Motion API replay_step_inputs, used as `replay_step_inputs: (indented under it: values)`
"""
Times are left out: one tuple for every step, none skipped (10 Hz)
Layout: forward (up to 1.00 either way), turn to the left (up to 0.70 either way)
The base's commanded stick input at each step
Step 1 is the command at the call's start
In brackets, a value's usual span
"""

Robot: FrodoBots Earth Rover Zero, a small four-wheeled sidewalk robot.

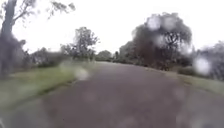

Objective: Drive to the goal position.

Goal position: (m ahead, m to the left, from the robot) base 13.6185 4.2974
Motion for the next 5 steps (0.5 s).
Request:
replay_step_inputs:
  values:
    - [1.0, 0.0]
    - [1.0, 0.0]
    - [1.0, 0.0]
    - [1.0, -0.01]
    - [1.0, -0.15]
